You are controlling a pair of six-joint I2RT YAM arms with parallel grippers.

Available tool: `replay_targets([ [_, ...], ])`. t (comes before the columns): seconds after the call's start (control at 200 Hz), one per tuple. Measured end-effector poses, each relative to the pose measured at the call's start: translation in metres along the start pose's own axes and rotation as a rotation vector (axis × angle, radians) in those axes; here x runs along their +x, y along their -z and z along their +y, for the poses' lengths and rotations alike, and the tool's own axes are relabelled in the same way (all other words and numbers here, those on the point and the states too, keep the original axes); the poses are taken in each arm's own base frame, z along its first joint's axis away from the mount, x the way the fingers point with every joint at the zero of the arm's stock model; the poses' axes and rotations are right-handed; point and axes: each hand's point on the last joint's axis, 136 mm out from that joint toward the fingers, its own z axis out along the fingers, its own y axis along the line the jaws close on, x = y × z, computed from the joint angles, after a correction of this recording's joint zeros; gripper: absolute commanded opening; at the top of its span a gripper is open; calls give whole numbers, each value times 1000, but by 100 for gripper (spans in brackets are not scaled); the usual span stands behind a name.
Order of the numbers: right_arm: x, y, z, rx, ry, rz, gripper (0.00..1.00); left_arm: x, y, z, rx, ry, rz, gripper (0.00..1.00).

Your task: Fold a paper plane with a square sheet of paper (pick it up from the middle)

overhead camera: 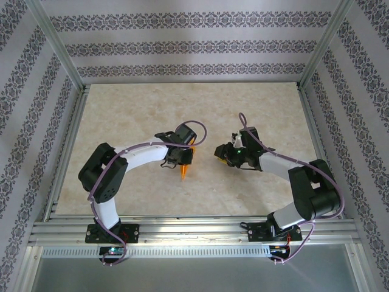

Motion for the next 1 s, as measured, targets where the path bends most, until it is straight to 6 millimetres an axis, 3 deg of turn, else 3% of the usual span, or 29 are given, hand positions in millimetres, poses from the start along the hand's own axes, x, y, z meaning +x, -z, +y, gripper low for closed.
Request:
replay_targets([
  [0.115, 7, -1, -10, 21, -18, 17, 36, -1, -6, 2, -29, 0, 20, 8],
  [0.315, 7, -1, -10, 20, -18, 17, 36, 11, -22, 12, -89, -2, 94, 10],
  [0.759, 7, -1, -10, 20, -18, 17, 36, 9, -25, 11, -93, -6, 100, 14],
  [0.999, 7, -1, -10, 20, -18, 18, 36, 6, -27, 9, -93, 1, 97, 25],
])
